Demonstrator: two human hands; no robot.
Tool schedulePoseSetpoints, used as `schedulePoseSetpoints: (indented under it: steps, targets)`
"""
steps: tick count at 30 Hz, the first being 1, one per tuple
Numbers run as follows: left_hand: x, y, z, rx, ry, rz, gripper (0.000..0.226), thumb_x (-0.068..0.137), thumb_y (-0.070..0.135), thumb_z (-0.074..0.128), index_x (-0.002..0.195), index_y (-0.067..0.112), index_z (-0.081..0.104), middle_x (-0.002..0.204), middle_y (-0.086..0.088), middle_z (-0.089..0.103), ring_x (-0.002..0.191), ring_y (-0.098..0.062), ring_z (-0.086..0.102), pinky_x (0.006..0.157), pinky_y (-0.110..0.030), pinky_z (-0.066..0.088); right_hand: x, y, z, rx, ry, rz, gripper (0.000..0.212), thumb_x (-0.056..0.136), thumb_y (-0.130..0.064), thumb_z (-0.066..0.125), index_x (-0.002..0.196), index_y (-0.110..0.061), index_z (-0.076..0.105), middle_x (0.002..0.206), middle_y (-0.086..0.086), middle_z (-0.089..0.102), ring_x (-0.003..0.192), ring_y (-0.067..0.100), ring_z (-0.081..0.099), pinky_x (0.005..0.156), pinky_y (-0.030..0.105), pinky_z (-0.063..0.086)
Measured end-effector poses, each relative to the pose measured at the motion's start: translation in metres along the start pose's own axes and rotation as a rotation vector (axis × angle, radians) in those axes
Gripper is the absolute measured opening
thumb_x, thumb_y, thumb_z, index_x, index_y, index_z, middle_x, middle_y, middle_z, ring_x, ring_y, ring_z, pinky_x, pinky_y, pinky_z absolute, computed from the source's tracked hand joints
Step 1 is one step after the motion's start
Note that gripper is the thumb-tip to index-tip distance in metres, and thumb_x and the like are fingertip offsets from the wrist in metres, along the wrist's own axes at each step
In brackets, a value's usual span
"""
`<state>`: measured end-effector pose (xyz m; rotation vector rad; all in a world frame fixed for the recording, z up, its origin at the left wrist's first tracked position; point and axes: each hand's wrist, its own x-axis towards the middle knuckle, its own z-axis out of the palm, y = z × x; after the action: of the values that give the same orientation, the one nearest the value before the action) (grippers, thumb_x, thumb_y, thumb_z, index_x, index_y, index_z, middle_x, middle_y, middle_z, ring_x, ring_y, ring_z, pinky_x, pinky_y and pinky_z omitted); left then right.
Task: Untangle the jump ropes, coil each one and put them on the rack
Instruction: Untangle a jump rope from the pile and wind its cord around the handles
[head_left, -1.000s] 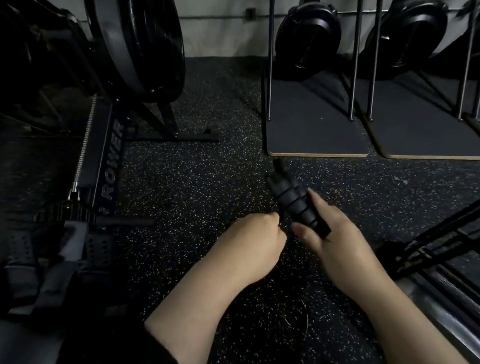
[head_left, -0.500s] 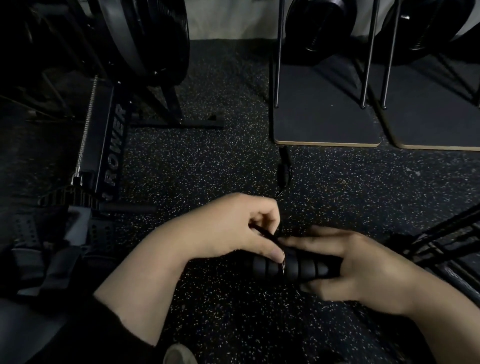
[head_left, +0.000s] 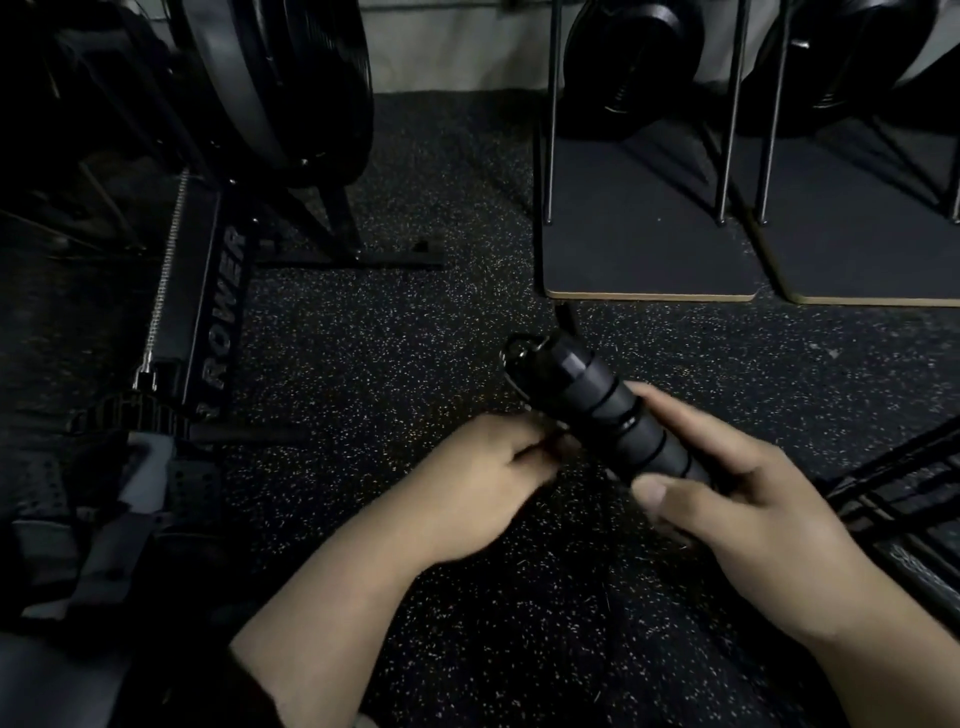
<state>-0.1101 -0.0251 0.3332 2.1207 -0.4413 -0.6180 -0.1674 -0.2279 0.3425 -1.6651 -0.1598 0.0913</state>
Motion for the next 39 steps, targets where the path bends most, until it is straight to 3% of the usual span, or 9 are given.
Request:
schedulePoseSetpoints:
  steps: [3,6,13,19,23,26,30,34,39]
  targets:
    - [0.001,0.004,0.008,0.096,0.010,-0.013,0.022,0.104,0.035,0.054,0.084,0.034,0.063,0.064,0.006,0.060,0.052,-0.014,0.050,0.052,-0.038,0.038,-0.009,0.003,0.004,-0.068,0.174,0.025,0.048,0.083,-0.017,0.076,0.109,-0.058,0.071,0.087,-0.026,0.074,0.074,-0.010,0.063,0.068,0.001,0.041]
    - [0.004,0.005,0.012,0.356,0.037,0.035,0.022,0.101,0.036,0.055,0.083,0.024,0.061,0.067,0.002,0.063,0.054,-0.015,0.054,0.052,-0.039,0.042,-0.002,0.019,-0.007,-0.262,0.235,0.155,0.048,0.089,-0.022,0.077,0.121,-0.056,0.063,0.104,-0.034,0.072,0.092,-0.017,0.064,0.074,0.000,0.043]
    - [0.002,0.014,-0.010,0.545,0.030,0.155,0.004,0.095,0.035,0.066,0.096,0.037,0.070,0.076,0.022,0.052,0.071,0.006,0.051,0.061,-0.019,0.037,-0.002,0.026,-0.011,-0.825,-0.083,0.443,0.062,0.087,-0.052,0.075,0.132,-0.076,0.040,0.113,-0.024,0.057,0.095,0.001,0.058,0.082,0.029,0.054]
    - [-0.001,0.003,-0.026,0.306,-0.082,0.198,0.009,0.086,0.038,0.078,0.089,0.038,0.070,0.090,0.028,0.057,0.080,0.006,0.054,0.068,-0.012,0.037,-0.009,0.021,-0.022,-0.566,-0.306,0.347,0.056,0.082,-0.039,0.084,0.121,-0.070,0.059,0.120,-0.038,0.059,0.114,-0.011,0.060,0.102,0.021,0.049]
    - [-0.003,-0.004,-0.032,0.036,-0.080,0.232,0.014,0.087,0.033,0.074,0.099,0.038,0.080,0.088,0.016,0.064,0.085,0.000,0.062,0.078,-0.012,0.043,-0.011,0.005,-0.018,-0.261,-0.352,0.245,0.057,0.074,-0.027,0.086,0.114,-0.064,0.068,0.110,-0.012,0.068,0.105,0.004,0.067,0.091,0.016,0.053]
    - [-0.005,-0.004,-0.029,-0.224,-0.087,0.284,0.028,0.089,0.023,0.066,0.115,0.029,0.076,0.079,0.015,0.059,0.077,0.004,0.059,0.076,-0.011,0.045,-0.015,-0.001,-0.017,-0.181,-0.294,0.114,0.058,0.067,-0.028,0.094,0.105,-0.065,0.071,0.118,-0.005,0.067,0.113,0.012,0.063,0.087,0.002,0.044]
    - [-0.006,-0.009,-0.021,-0.491,-0.109,0.277,0.029,0.086,0.022,0.077,0.114,0.014,0.079,0.083,0.014,0.067,0.086,0.000,0.066,0.084,-0.017,0.052,-0.021,-0.008,-0.015,0.015,-0.252,0.028,0.059,0.067,-0.047,0.091,0.123,-0.045,0.072,0.118,-0.006,0.075,0.112,0.010,0.070,0.092,0.014,0.050]
    - [0.001,-0.006,0.002,-0.453,0.062,0.091,0.036,0.094,0.008,0.064,0.063,0.026,0.070,0.058,0.000,0.043,0.055,-0.016,0.035,0.057,-0.029,0.036,-0.014,0.002,-0.013,0.138,-0.040,0.050,0.071,0.058,-0.057,0.093,0.120,-0.040,0.063,0.099,0.003,0.072,0.081,0.012,0.063,0.071,0.023,0.052]
    - [0.012,0.005,0.022,-0.304,0.084,-0.056,0.032,0.099,0.021,0.046,0.086,0.041,0.067,0.061,0.006,0.048,0.054,-0.012,0.039,0.053,-0.037,0.034,-0.006,0.007,-0.001,0.161,0.192,0.120,0.047,0.065,-0.041,0.082,0.108,-0.041,0.064,0.078,-0.009,0.068,0.066,0.003,0.055,0.057,0.013,0.044]
